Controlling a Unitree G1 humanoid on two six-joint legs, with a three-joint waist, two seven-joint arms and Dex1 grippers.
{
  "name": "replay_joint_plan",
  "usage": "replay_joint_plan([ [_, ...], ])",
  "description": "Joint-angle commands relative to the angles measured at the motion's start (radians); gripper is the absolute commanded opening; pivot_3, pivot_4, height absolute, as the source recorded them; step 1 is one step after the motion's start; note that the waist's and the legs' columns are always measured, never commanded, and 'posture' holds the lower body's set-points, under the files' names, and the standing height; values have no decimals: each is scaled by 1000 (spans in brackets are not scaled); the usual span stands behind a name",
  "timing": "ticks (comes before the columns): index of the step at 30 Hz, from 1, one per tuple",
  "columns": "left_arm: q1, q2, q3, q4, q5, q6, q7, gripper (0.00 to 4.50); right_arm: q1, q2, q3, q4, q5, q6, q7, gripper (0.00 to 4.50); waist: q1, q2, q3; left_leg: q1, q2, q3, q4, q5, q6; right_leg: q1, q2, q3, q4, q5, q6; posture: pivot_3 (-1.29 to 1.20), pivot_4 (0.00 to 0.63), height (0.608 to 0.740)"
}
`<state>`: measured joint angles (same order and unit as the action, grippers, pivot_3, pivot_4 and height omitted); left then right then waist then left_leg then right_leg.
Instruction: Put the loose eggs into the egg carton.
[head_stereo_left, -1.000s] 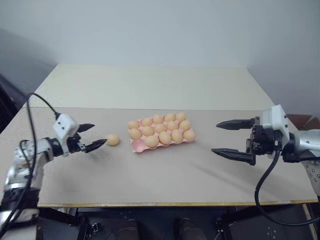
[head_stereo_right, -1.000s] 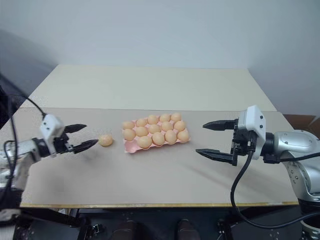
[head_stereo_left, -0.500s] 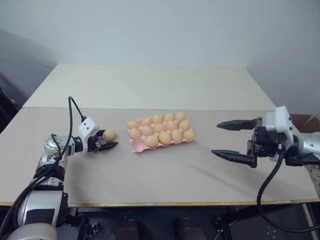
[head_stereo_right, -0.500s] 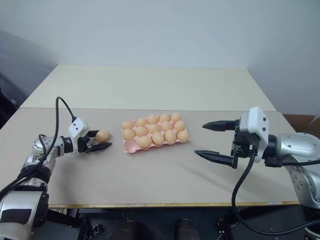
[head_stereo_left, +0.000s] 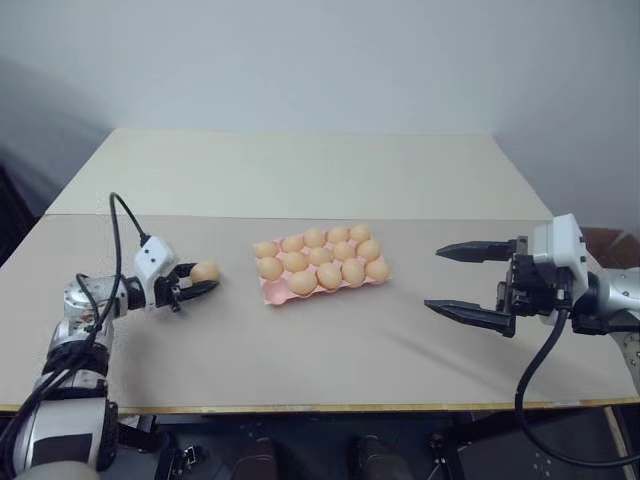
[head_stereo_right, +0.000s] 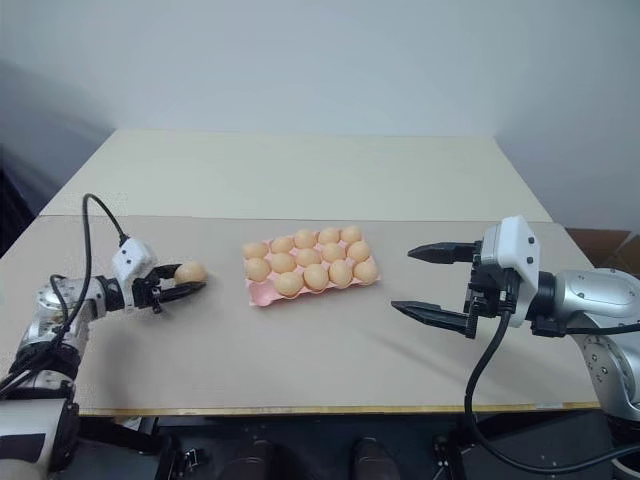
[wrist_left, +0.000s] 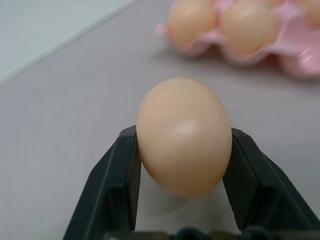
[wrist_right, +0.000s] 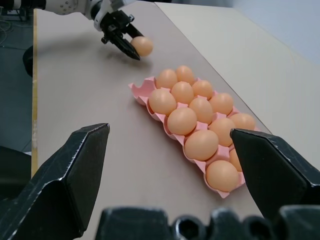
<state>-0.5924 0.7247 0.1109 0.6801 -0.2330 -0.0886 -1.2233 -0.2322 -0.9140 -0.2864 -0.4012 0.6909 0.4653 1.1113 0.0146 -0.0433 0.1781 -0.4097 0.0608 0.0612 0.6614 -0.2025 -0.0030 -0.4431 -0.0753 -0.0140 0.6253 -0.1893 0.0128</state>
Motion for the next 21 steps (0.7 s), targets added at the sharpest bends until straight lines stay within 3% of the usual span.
replay_joint_plan([
  [1,47,-16,5,-253,-85,93,-15,2329,-18,5,-9,-13,11,-19,-1,4500,2,0,0,0,0,0,0,0,0,0,0,0,0,0,0,0,150,740],
  [6,73,-86,-60,-414,-91,176,16,2329,-28,9,-2,-12,9,-17,-5,4500,-1,0,0,1,-1,0,0,0,0,1,0,1,-1,0,0,0,150,740],
  [13,47,-134,-143,-428,-59,200,17,2329,-6,7,-22,-38,13,-6,-25,4500,-7,0,0,2,-1,0,0,0,0,1,1,2,0,0,0,0,150,740],
  [16,31,-131,-164,-417,-37,222,32,2903,7,6,-29,-52,17,-3,-36,4500,-3,0,0,2,-1,0,0,0,0,1,1,1,0,0,0,0,150,740],
  [21,38,-88,-131,-452,-60,241,17,4464,21,6,-36,-66,23,-3,-50,4500,-6,0,0,2,-1,0,0,0,0,1,1,2,-1,0,0,0,150,740],
])
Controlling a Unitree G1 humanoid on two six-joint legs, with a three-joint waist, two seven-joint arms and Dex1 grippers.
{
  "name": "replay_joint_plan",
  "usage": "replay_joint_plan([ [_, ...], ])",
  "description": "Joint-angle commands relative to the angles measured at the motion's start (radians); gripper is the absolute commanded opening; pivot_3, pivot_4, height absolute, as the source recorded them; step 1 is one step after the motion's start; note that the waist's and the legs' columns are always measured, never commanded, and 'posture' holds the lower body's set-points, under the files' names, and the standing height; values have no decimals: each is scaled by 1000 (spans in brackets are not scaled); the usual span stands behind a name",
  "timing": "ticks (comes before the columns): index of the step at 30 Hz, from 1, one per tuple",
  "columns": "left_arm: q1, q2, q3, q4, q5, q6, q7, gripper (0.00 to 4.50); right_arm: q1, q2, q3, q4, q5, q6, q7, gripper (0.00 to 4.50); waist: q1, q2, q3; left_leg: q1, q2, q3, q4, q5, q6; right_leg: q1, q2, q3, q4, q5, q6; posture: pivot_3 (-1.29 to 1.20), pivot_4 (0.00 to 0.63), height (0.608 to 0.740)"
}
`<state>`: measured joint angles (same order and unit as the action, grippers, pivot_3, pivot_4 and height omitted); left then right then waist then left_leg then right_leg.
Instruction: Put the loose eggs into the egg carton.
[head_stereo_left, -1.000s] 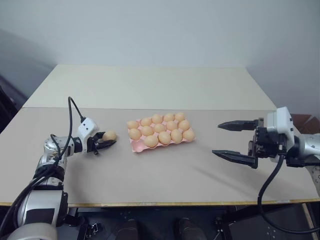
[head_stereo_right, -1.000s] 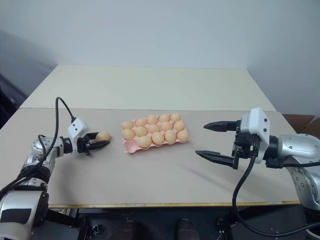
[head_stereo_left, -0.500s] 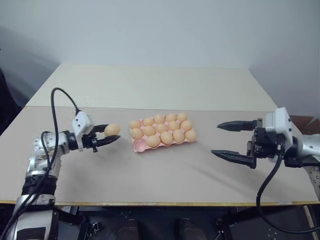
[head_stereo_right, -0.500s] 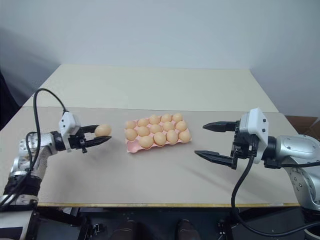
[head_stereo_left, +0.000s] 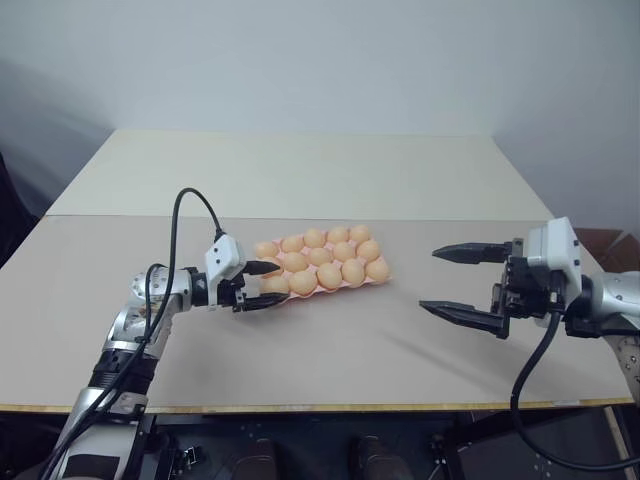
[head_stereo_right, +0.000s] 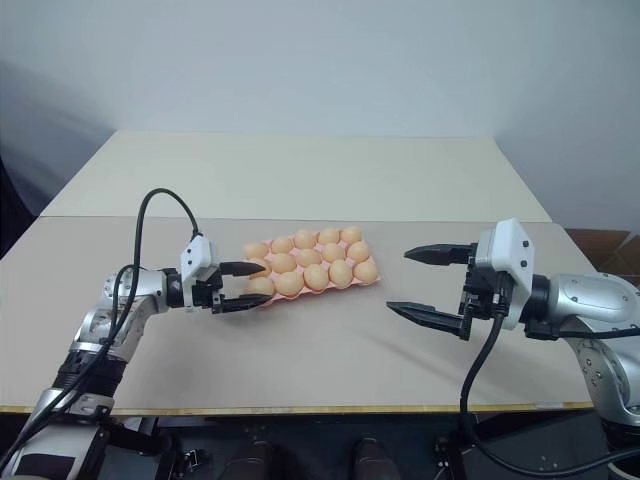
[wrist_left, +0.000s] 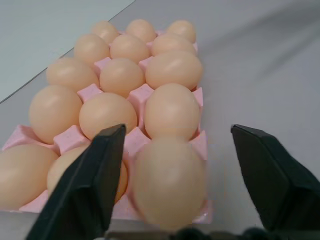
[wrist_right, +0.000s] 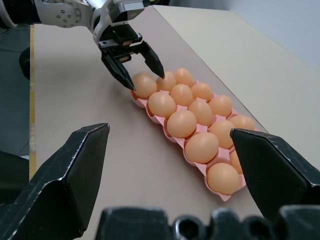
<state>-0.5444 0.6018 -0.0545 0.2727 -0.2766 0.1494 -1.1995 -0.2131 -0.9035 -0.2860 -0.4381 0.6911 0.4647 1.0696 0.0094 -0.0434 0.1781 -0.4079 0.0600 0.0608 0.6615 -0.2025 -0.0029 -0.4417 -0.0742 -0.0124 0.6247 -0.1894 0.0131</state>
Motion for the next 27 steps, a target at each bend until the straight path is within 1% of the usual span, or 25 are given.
replay_joint_plan([
  [1,-6,41,39,-52,-18,1,-5,4488,2,-5,-37,-31,23,-2,-9,4500,-1,0,0,0,0,0,0,0,0,0,0,0,0,0,0,0,150,740],
  [3,11,68,68,-80,-31,4,0,4488,0,-2,-34,-28,23,-4,-13,4500,-1,0,0,0,0,0,0,0,0,0,0,0,0,0,0,0,150,740],
  [6,48,119,148,-150,-94,60,6,4488,-13,3,-22,-15,19,-7,-14,4500,-4,0,0,0,1,0,0,0,0,0,0,0,0,0,0,0,150,740],
  [9,123,193,244,-230,-158,125,4,4488,-26,7,-8,2,13,-7,-13,4500,-9,0,0,0,1,0,0,0,0,-1,0,0,0,0,-1,0,150,740],
  [12,281,281,390,-348,-235,197,-17,4488,-36,7,8,28,0,-1,-13,4500,-16,0,0,0,2,0,0,0,0,-1,0,0,0,-2,-4,0,150,740],
  [15,437,331,528,-461,-282,253,-10,4488,-34,8,13,45,-2,3,-17,4500,-20,0,0,0,2,1,0,0,0,-1,-1,0,0,-4,-6,0,150,740],
  [18,580,342,678,-582,-339,328,8,4488,-23,14,19,60,-4,-4,-15,4500,-16,0,0,1,2,1,0,0,0,-1,-1,-1,0,-4,-6,0,150,740],
  [21,675,319,786,-682,-386,386,51,4488,-17,18,17,63,5,2,-20,4500,-9,0,0,1,2,1,0,-2,-4,-2,-2,-1,0,-4,-7,0,150,740],
  [23,719,298,828,-733,-407,411,85,4488,-23,19,22,73,4,3,-19,4500,-7,0,0,1,2,1,0,-3,-5,-2,-2,-1,0,-4,-7,0,150,740],
  [27,769,268,865,-810,-453,449,143,4488,-46,16,35,109,-7,-5,-6,4500,-5,0,0,1,2,1,0,-3,-4,-2,-1,-1,0,-4,-7,0,150,740],
])
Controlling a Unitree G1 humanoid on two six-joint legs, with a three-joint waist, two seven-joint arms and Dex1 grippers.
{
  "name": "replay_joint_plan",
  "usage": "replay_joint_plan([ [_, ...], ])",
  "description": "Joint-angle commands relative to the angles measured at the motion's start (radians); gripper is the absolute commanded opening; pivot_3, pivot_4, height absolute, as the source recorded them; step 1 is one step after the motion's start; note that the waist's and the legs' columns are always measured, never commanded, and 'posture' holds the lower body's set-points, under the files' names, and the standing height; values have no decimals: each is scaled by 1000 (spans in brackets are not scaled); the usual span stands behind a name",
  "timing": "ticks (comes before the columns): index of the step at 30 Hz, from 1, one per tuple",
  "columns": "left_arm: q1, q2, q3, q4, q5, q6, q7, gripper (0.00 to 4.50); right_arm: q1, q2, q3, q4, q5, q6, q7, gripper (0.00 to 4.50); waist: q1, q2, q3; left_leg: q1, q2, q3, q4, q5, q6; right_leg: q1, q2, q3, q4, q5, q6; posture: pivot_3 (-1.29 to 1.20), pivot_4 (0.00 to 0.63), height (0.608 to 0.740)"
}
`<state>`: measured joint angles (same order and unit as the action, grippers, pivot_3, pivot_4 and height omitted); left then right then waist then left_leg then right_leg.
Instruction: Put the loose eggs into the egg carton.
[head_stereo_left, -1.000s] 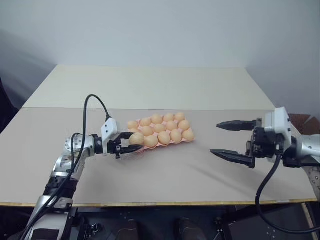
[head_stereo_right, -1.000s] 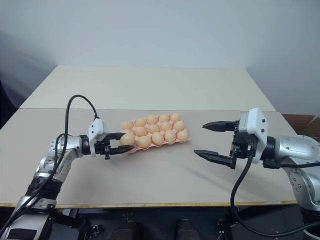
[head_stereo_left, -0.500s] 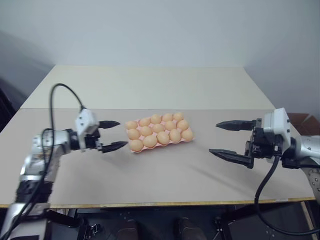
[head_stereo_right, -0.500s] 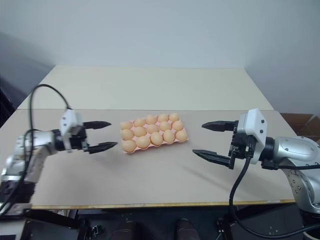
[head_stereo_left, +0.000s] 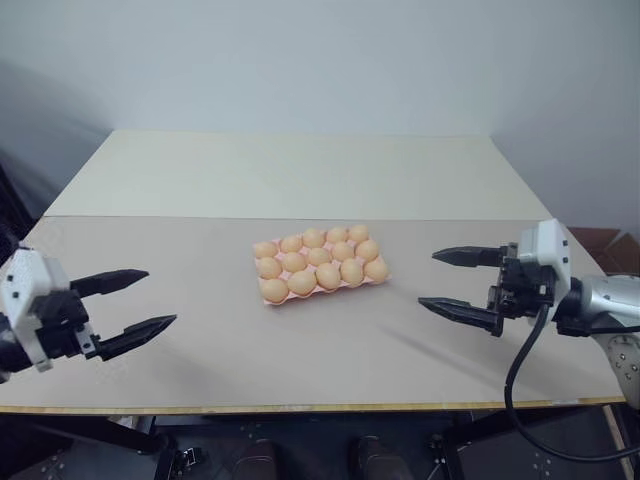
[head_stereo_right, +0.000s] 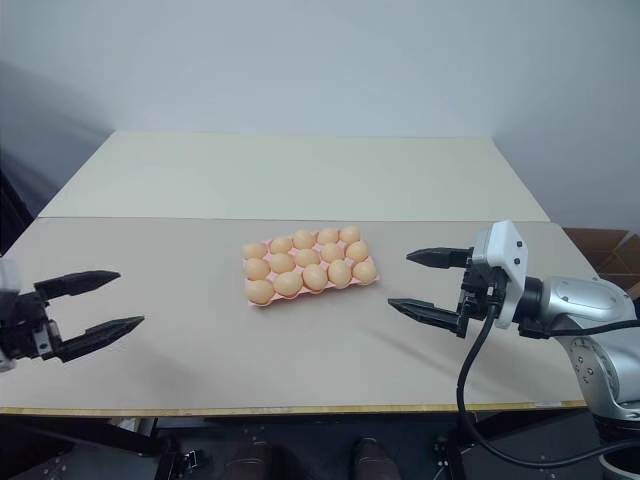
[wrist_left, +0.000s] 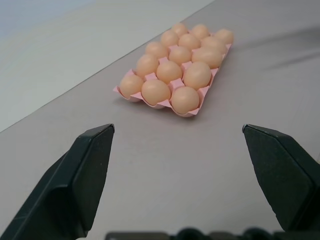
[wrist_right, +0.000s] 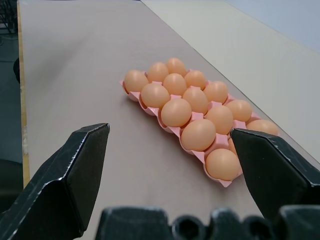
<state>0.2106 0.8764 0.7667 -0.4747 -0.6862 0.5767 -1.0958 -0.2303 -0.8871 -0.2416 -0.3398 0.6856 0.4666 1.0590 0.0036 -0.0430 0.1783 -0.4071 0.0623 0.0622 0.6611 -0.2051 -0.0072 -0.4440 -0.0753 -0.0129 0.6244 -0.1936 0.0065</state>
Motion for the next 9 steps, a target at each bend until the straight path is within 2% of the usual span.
replay_joint_plan([
  [1,24,-9,51,-73,-47,26,47,4488,-36,-1,-4,18,-5,-11,8,4500,1,0,0,0,0,0,0,0,0,0,0,0,0,0,0,0,150,740],
  [9,63,-8,83,-103,-86,44,90,4488,-80,6,31,54,-26,-23,32,4500,1,0,0,0,0,0,0,0,0,-1,1,0,0,0,0,0,150,740],
])
